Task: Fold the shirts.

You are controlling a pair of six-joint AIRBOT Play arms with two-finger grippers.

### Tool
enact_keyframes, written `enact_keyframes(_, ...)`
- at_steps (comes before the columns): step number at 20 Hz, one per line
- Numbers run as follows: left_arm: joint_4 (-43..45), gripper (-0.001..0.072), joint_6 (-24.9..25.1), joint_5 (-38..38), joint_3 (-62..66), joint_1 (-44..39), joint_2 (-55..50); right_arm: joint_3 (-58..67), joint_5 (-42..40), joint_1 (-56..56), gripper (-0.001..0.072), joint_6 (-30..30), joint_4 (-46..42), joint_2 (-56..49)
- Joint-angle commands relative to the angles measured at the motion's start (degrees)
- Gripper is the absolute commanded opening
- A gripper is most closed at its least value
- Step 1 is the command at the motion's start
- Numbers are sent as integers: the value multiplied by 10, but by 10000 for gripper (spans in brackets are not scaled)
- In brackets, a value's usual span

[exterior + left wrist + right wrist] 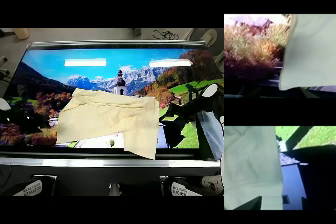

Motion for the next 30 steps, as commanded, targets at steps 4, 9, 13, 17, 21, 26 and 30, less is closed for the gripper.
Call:
enact_keyframes(4,-89,567,52,99,-154,23,-7,-34,22,9,526,-24,30,2)
enact_keyframes(9,-124,533,52,153,-156,-16,-45,-34,21,9,526,-24,9,2)
enact_keyframes(13,-127,97,28,195,-154,-39,-56,-77,-13,9,566,-26,-10,2)
enact_keyframes(17,-127,29,47,182,-153,-54,-30,-135,-102,9,564,-76,104,-42)
enact_keyframes(21,-129,29,48,171,-153,-56,18,-135,-150,9,519,-92,125,-93)
enact_keyframes(26,-128,27,49,161,-121,-55,66,-92,-184,9,24,-108,157,-91)
enact_keyframes(30,-129,26,61,159,134,-55,182,92,-73,9,23,-154,165,54)
